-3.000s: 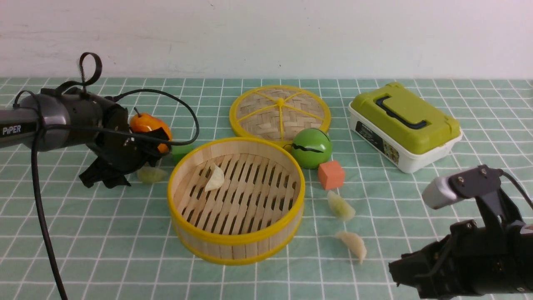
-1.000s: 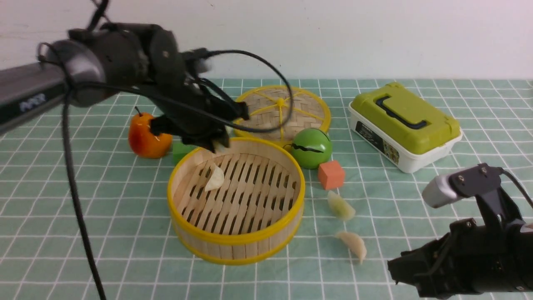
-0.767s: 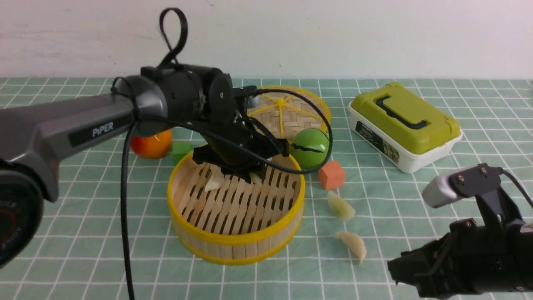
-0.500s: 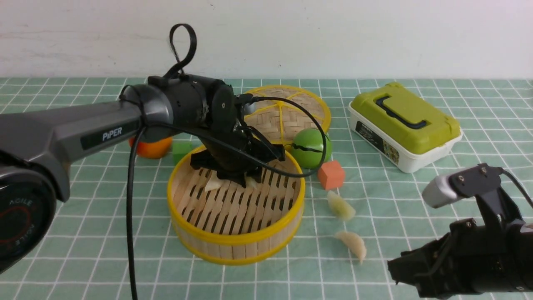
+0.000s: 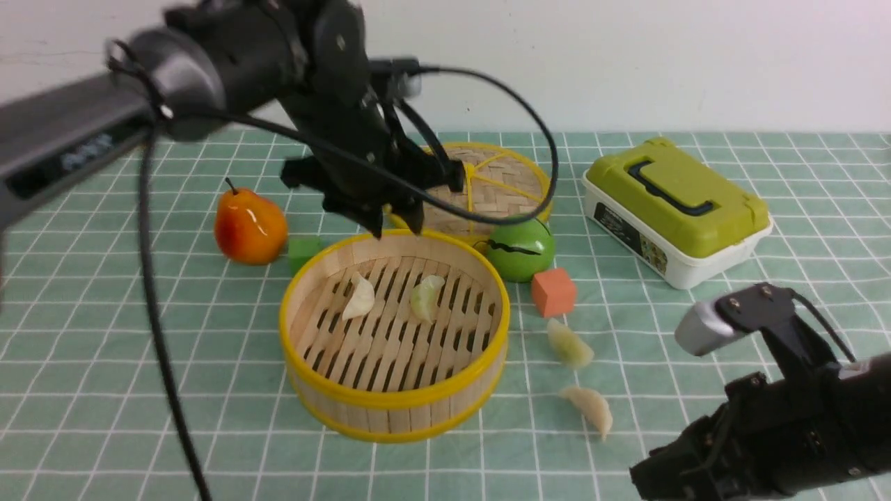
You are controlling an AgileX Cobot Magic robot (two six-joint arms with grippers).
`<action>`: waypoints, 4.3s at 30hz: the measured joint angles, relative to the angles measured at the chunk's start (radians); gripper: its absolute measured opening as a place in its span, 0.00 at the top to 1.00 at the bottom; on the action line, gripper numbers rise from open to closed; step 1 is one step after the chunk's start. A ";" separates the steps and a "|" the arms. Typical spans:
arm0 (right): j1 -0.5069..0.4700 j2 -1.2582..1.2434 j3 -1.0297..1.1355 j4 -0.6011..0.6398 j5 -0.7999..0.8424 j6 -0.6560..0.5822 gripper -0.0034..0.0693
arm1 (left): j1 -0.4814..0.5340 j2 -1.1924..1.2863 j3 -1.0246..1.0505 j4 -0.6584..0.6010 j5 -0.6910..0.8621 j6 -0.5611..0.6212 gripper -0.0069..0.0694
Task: Put the dumplings into the steamer on the table with the blue tablecloth.
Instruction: 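Reach for and grasp a dumpling lying on the table beside the steamer, then place the dumpling in the bamboo steamer basket with the right gripper, then reach for and grasp a dumpling lying on the table beside the steamer, then place the dumpling in the bamboo steamer basket with the right gripper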
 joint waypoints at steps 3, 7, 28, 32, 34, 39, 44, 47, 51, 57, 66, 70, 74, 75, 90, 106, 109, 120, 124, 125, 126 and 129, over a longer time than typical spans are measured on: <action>0.000 0.084 -0.099 -0.043 0.015 0.035 0.60 | 0.000 -0.163 0.006 -0.014 0.081 0.093 0.79; 0.000 0.185 -0.210 -0.109 -0.003 0.084 0.55 | 0.000 -0.378 0.093 -0.031 0.123 0.144 0.93; 0.159 0.623 -0.514 -0.753 -0.050 0.635 0.70 | 0.000 -1.416 1.191 0.232 -0.130 0.037 0.93; 0.159 0.586 -0.529 -0.760 0.028 0.637 0.69 | 0.000 -1.473 1.275 0.273 -0.137 -0.018 0.93; 0.159 0.544 -0.561 -0.759 0.083 0.638 0.69 | 0.000 -1.489 1.324 0.282 -0.151 -0.053 0.93; 0.167 0.463 -0.712 -0.579 0.136 0.639 0.69 | 0.000 -1.527 1.415 0.284 -0.262 -0.128 0.93; 0.271 0.525 -0.854 -0.433 0.075 0.627 0.69 | 0.000 -1.573 1.459 0.284 -0.349 -0.135 0.93; 0.332 0.588 -0.898 -0.430 0.036 0.628 0.69 | 0.000 -1.593 1.466 0.286 -0.354 -0.135 0.93; 0.411 0.750 -0.991 -0.480 -0.026 0.763 0.69 | 0.000 -1.619 1.474 0.287 -0.359 -0.135 0.93; 0.419 0.893 -1.069 -0.580 -0.034 0.957 0.69 | 0.000 -1.620 1.474 0.287 -0.359 -0.136 0.93; 0.419 0.907 -1.096 -0.538 -0.058 1.008 0.44 | 0.000 -1.620 1.475 0.288 -0.384 -0.136 0.93; 0.417 0.880 -1.151 -0.533 0.007 0.995 0.32 | 0.000 -1.620 1.476 0.288 -0.386 -0.137 0.93; 0.396 0.814 -1.206 -0.591 0.136 0.949 0.30 | 0.000 -1.620 1.476 0.288 -0.386 -0.138 0.93; 0.383 0.790 -1.215 -0.620 0.181 0.943 0.30 | 0.000 -1.620 1.476 0.288 -0.386 -0.138 0.93; 0.131 0.788 -0.991 -0.791 0.257 0.780 0.30 | 0.000 -1.620 1.476 0.299 -0.407 -0.138 0.92; 0.128 0.882 -0.985 -0.717 0.213 0.750 0.61 | 0.000 -1.620 1.476 0.310 -0.413 -0.139 0.91; 0.128 0.865 -1.009 -0.704 0.285 0.750 0.61 | 0.000 -1.620 1.476 0.310 -0.415 -0.139 0.91; 0.202 0.733 -1.159 -0.541 0.307 0.707 0.61 | 0.000 -1.620 1.476 0.314 -0.427 -0.139 0.90; 0.305 0.817 -1.161 -0.502 0.239 0.704 0.61 | 0.000 -1.620 1.476 0.314 -0.427 -0.139 0.90; 0.313 0.831 -1.161 -0.504 0.232 0.705 0.61 | 0.000 -1.620 1.476 0.314 -0.427 -0.139 0.90; 0.323 0.862 -1.161 -0.510 0.217 0.711 0.61 | 0.000 -1.620 1.476 0.314 -0.428 -0.139 0.90; 0.327 0.905 -1.160 -0.542 0.190 0.761 0.61 | 0.000 -1.620 1.476 0.314 -0.428 -0.139 0.89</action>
